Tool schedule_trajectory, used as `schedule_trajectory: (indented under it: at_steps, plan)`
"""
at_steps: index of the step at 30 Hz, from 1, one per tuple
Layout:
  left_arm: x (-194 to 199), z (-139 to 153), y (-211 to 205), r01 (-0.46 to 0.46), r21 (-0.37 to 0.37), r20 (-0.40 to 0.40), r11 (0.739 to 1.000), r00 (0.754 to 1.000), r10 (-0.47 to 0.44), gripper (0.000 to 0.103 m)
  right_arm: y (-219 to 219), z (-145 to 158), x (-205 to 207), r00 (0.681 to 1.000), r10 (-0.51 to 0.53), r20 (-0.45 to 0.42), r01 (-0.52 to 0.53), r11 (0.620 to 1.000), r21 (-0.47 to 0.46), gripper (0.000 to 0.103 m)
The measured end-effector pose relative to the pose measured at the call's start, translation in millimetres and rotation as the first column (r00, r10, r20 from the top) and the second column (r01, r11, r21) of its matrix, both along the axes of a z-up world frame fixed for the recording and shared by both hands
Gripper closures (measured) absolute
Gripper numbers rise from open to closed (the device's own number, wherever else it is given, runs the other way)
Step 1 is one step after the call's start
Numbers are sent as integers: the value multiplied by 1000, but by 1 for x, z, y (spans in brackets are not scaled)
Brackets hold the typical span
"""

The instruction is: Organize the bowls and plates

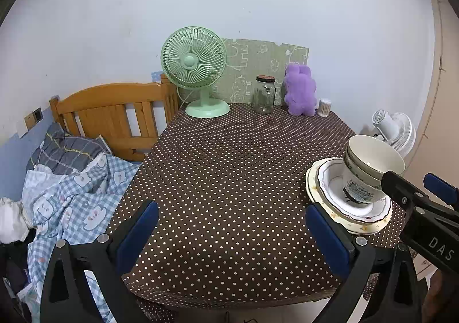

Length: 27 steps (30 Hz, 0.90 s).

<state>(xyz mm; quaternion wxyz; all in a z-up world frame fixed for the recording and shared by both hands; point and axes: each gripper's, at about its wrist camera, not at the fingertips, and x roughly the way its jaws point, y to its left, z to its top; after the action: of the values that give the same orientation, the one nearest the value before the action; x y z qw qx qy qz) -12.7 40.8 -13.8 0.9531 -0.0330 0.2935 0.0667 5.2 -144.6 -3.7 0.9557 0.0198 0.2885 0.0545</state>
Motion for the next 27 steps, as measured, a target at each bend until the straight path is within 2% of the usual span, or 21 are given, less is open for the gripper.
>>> schedule_trajectory:
  at_steps: [5,27]
  plan:
    - [2,1,-1,18,-25,1,1000,1000,-18,0,-4,-1,-1,1000,-18,-2,18,1000,7,12]
    - [4,3,-2,-8,-35,-11,999,1000,7,0,-9,-4,0,1000,-16,-19,16,1000,15,12]
